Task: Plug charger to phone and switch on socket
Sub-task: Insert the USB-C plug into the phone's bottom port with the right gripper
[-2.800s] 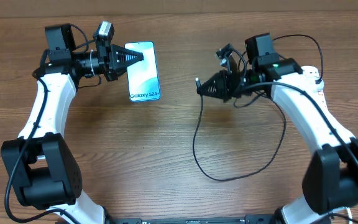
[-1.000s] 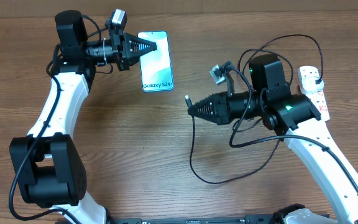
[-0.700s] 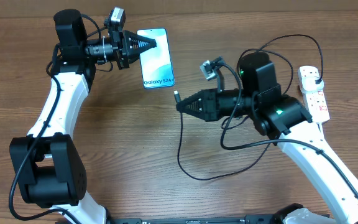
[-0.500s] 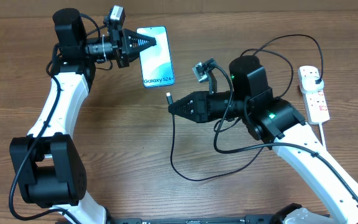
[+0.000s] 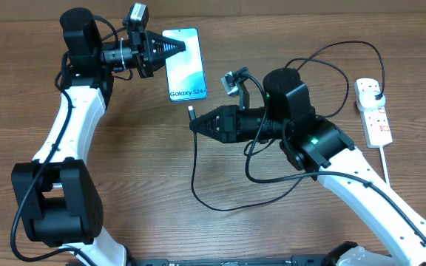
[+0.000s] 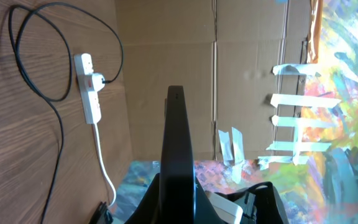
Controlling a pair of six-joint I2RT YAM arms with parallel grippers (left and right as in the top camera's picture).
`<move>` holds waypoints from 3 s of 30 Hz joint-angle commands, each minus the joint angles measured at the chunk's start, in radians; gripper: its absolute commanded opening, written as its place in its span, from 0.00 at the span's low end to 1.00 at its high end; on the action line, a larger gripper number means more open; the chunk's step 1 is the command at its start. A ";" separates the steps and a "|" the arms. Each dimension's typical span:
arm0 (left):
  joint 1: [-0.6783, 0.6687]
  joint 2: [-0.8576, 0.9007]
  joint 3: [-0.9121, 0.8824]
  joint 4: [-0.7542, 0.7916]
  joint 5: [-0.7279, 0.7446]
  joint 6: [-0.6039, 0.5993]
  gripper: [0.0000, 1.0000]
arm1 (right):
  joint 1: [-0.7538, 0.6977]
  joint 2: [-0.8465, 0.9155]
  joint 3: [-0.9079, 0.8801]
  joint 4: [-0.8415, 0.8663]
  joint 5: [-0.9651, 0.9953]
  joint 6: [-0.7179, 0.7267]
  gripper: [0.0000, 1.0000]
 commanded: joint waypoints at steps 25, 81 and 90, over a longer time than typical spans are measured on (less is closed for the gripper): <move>-0.033 -0.021 0.010 0.007 0.027 -0.014 0.04 | 0.004 0.013 -0.004 0.011 0.086 0.010 0.04; -0.052 -0.021 0.010 0.007 0.039 0.008 0.04 | -0.038 0.012 -0.003 0.024 0.137 -0.016 0.04; -0.059 -0.021 0.010 0.007 0.043 0.013 0.04 | -0.038 0.012 -0.003 0.068 0.140 -0.003 0.04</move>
